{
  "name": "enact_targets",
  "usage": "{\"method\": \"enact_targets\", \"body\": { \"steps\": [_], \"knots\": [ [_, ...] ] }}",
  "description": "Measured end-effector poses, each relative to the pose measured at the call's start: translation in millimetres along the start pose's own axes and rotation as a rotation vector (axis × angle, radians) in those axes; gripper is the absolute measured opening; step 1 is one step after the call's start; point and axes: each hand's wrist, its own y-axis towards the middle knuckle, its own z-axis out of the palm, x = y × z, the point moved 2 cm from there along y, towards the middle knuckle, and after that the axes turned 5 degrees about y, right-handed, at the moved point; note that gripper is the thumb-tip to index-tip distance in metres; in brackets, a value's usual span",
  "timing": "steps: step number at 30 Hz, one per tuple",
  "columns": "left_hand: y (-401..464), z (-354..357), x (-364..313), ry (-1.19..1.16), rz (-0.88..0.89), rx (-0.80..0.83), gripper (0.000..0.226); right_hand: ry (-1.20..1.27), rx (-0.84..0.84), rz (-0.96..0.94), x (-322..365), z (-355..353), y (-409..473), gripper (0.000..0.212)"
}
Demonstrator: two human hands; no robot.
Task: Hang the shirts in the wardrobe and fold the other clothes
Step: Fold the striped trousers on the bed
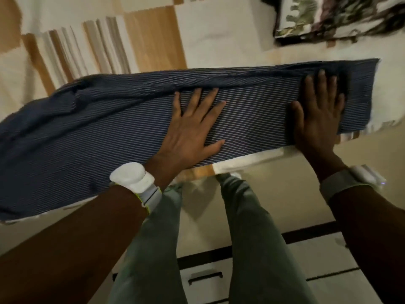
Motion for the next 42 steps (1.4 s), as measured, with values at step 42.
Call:
{"method": "enact_targets", "body": {
  "steps": [42],
  "knots": [
    [145.3, -8.0, -129.4, -0.102, 0.096, -0.015, 0.125, 0.566, 0.141, 0.478, -73.6, -87.0, 45.7, 0.045]
  ]
}}
